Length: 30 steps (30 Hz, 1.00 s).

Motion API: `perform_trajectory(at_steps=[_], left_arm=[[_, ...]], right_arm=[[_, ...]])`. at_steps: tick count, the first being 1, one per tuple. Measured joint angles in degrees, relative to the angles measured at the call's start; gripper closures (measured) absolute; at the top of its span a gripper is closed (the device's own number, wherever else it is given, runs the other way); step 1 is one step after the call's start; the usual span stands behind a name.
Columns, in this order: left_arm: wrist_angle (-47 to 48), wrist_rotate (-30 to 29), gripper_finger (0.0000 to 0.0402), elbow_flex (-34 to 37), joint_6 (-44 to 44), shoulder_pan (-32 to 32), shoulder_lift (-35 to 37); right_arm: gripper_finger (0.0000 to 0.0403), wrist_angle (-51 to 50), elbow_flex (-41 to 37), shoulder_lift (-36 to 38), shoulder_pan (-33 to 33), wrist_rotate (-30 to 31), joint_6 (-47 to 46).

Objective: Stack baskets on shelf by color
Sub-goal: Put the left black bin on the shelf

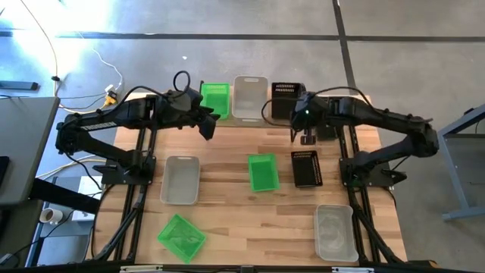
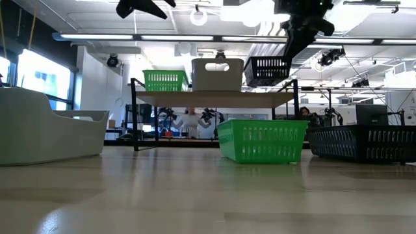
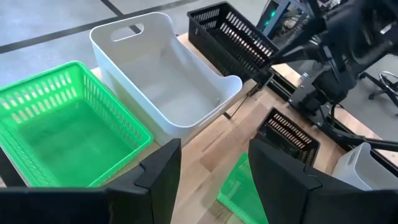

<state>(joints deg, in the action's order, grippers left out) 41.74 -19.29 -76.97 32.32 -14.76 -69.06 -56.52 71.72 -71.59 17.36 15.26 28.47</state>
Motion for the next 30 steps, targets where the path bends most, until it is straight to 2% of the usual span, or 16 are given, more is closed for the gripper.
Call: perform_trajectory(at_steps=[6,13,26,30], left_arm=[[0.0,0.0,0.0225,0.0,0.0,0.0,0.0],[0.0,-0.66,0.0225,0.02,0.0,0.0,-0.02],[0.0,-0.66,0.0225,0.02,0.0,0.0,-0.04],[0.0,-0.85,0.0225,0.02,0.0,0.0,-0.04]], right_arm=[[0.0403,0.03,-0.02,-1.59,4.83,-6.24,1.48],[0.0403,0.07,-0.02,-4.04,5.95,-8.33,2.2],[0.0402,0.1,-0.02,-5.73,5.91,-6.97,0.63],[0.0383,0.01,-0.02,-5.73,5.91,-7.01,0.89]])
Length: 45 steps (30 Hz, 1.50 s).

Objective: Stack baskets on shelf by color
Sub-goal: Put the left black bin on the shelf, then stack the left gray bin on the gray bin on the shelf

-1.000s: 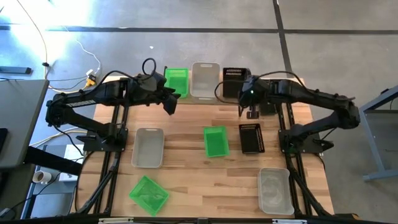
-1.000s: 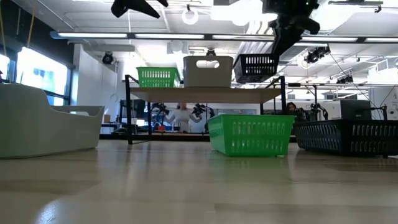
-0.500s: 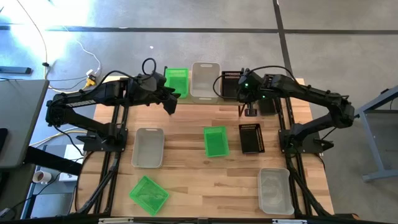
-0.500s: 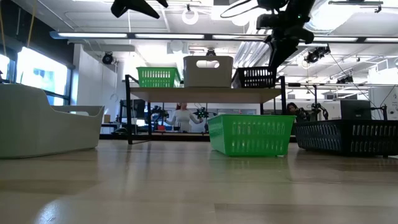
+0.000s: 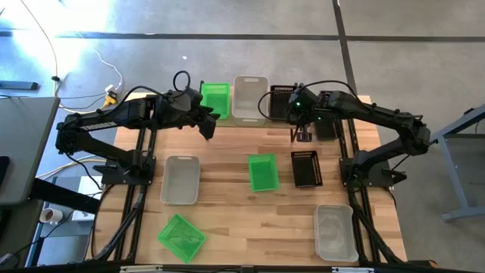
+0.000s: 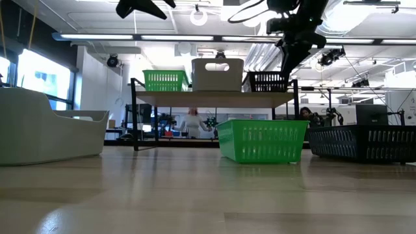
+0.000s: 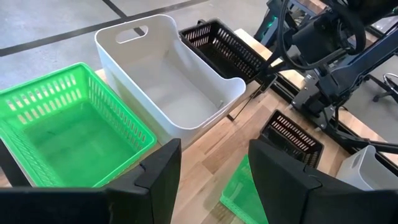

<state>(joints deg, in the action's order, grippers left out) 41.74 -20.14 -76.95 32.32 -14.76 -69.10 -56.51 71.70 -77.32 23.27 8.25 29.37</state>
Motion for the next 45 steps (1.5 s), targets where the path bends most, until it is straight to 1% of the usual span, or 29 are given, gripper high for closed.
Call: perform_trajectory(at_steps=[5,9,15,21,23,28,32,36,41,45], left_arm=[[0.0,0.0,0.0225,0.0,0.0,0.0,0.0],[0.0,-0.19,0.0225,0.0,0.0,-0.15,0.0],[0.02,0.03,0.0225,0.02,0.0,-1.11,0.0],[1.65,0.45,0.0225,0.02,-1.09,-1.86,0.0],[2.89,0.93,0.0225,0.02,-1.46,-1.86,0.0],[7.24,5.26,0.0225,0.02,-2.16,-1.48,0.0],[12.58,7.45,0.0225,0.04,-4.41,0.15,0.0],[17.53,9.63,0.0225,0.07,-5.05,3.14,0.0],[22.33,12.68,0.0225,0.07,-5.05,8.11,0.0],[25.91,12.83,0.0225,0.07,-4.98,13.0,0.0]], right_arm=[[0.0339,0.0,0.02,0.0,-0.04,0.09,0.22],[0.0321,-0.91,1.45,0.02,-0.07,-0.35,0.22],[0.0316,-6.29,5.41,0.04,-0.07,-0.4,-1.3],[0.0315,-10.19,9.8,0.07,-0.51,-4.12,-7.49],[0.0315,-10.66,10.98,0.07,-1.23,-4.28,-9.96],[0.0315,-12.11,13.19,0.07,-4.48,-4.39,-16.05],[0.0315,-12.73,13.81,0.11,-7.74,-4.42,-22.28],[0.0315,-12.66,13.81,0.11,-10.93,-4.42,-28.82],[0.0315,-12.26,13.81,0.11,-14.4,-4.42,-36.82],[0.0315,-11.39,13.81,0.1,-17.55,-2.81,-43.11]])
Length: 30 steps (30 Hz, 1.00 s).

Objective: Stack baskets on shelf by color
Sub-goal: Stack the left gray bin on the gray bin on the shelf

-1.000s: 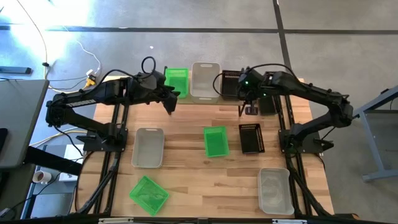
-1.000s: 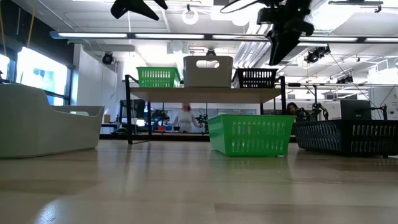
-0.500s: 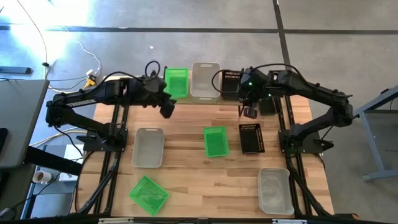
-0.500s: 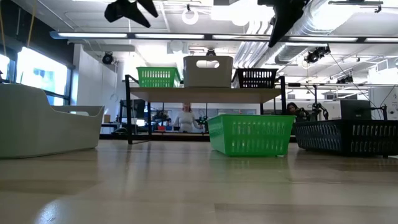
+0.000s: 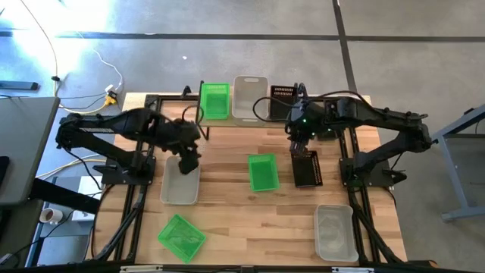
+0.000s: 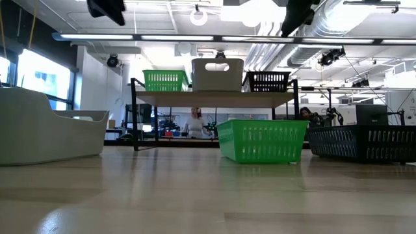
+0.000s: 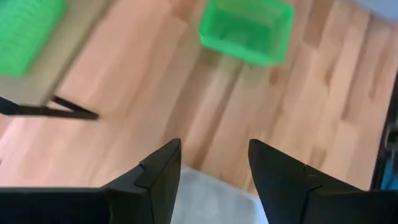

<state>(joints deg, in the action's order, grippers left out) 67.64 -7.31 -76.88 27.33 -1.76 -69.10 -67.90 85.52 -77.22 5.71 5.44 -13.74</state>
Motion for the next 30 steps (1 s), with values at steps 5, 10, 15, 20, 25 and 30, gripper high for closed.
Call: perform_trajectory(at_steps=[5,10,15,20,25,30], left_arm=[[2.94,0.78,0.0225,0.0,0.81,6.32,0.0],[4.0,3.57,0.0225,0.35,0.95,12.65,0.02],[4.1,4.08,0.0225,3.88,0.96,18.91,0.0],[1.4,5.24,0.0225,7.76,1.74,24.44,0.0],[-0.97,5.24,0.0225,12.81,4.69,27.56,0.0],[-3.19,5.24,0.0225,17.46,6.79,28.61,0.0]], right_arm=[[0.0315,0.91,0.0,-0.01,-4.51,2.11,-7.97],[0.0315,0.94,0.0,0.0,-8.14,3.37,-16.58],[0.0315,1.01,0.0,-0.01,-11.33,3.45,-24.31],[0.0315,1.23,0.0,-0.01,-14.43,5.33,-28.22],[0.0315,1.8,0.0,-0.01,-16.84,8.25,-29.93],[0.0315,2.52,0.0,-0.01,-18.12,8.54,-29.97]])
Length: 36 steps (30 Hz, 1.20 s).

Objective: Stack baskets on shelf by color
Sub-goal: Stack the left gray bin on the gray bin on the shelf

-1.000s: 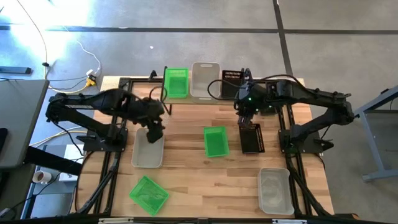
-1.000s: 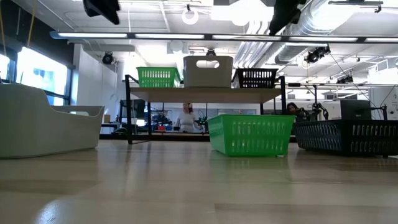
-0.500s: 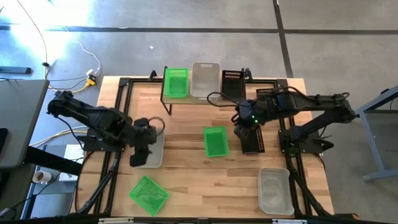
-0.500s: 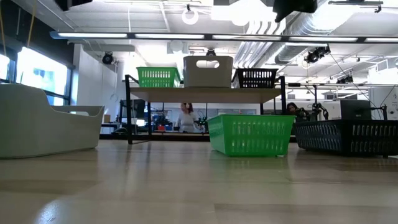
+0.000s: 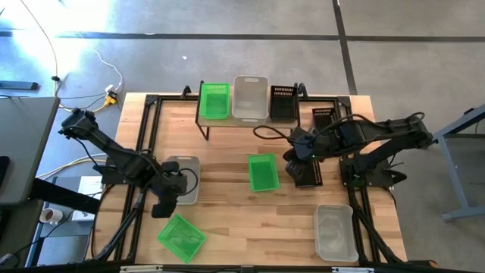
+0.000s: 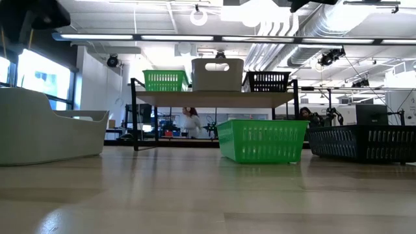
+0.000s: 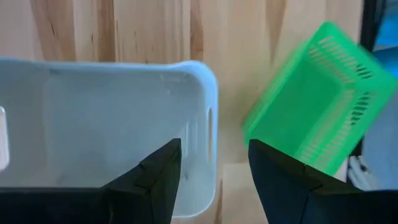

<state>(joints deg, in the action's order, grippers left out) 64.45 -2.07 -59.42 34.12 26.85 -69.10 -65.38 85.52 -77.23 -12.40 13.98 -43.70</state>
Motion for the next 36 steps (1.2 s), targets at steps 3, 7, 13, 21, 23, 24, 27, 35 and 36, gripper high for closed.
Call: perform_trajectory(at_steps=[3,7,13,21,23,24,27,35,36], left_arm=[[-1.58,0.24,0.0225,2.46,1.26,0.2,0.0],[-6.17,3.36,0.0225,5.36,1.71,0.24,-0.04],[-9.03,4.39,0.0225,7.5,2.84,0.38,-3.16],[-9.18,3.18,0.0225,7.52,1.91,0.38,-11.2],[-9.18,2.99,0.0225,7.55,2.69,0.37,-13.33],[-9.27,2.88,0.0225,7.52,3.34,0.36,-14.28],[-9.29,2.86,0.0225,7.52,4.66,0.36,-16.89],[-9.84,2.94,0.0271,7.52,3.47,0.18,-21.94],[-9.89,2.94,0.0283,7.52,3.38,0.18,-22.27]], right_arm=[[0.0315,0.15,0.0,0.0,-0.34,1.0,-0.02],[0.0315,0.15,-0.02,0.0,-0.53,2.58,-0.01],[0.0315,0.15,-0.04,-0.02,-0.53,2.6,-0.02],[0.0315,0.14,-0.04,-0.02,-0.53,2.6,0.0],[0.0315,0.13,-0.07,-0.02,-0.53,2.6,0.0],[0.0315,0.13,-0.07,-0.02,-0.53,2.6,0.03],[0.0315,0.11,-0.07,-0.02,-0.53,2.6,0.08],[0.0315,0.11,-0.07,-0.02,-0.53,2.51,0.08],[0.0315,0.1,-0.09,-0.02,-0.53,2.4,0.04]])
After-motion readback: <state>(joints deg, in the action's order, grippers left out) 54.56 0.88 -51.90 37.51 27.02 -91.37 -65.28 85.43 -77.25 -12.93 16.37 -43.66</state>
